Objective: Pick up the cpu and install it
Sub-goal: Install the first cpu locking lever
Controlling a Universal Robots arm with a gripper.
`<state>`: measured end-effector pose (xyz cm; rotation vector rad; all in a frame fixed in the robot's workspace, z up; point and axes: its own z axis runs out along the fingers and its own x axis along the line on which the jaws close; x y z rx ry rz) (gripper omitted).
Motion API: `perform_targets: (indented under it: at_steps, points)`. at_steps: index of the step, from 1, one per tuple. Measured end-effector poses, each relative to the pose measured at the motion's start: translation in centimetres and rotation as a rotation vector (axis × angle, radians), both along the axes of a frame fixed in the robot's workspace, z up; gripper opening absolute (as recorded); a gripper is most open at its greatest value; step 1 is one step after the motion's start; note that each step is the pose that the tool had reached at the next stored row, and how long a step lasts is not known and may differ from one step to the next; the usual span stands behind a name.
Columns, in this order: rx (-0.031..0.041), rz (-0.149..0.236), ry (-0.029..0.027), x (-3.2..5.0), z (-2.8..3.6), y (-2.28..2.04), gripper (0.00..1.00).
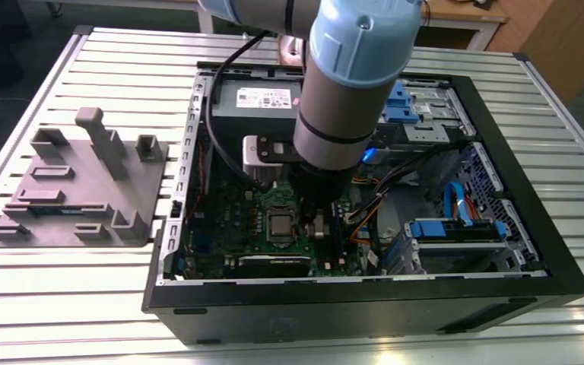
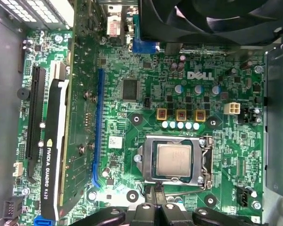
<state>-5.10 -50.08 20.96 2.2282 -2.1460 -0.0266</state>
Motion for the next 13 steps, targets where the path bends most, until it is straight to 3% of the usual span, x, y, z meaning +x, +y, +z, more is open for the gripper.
perform_targets:
  at_steps: [13]
  points:
    - [-0.0001,0.031,0.0001,-0.07,-0.68,-0.06,0.10]
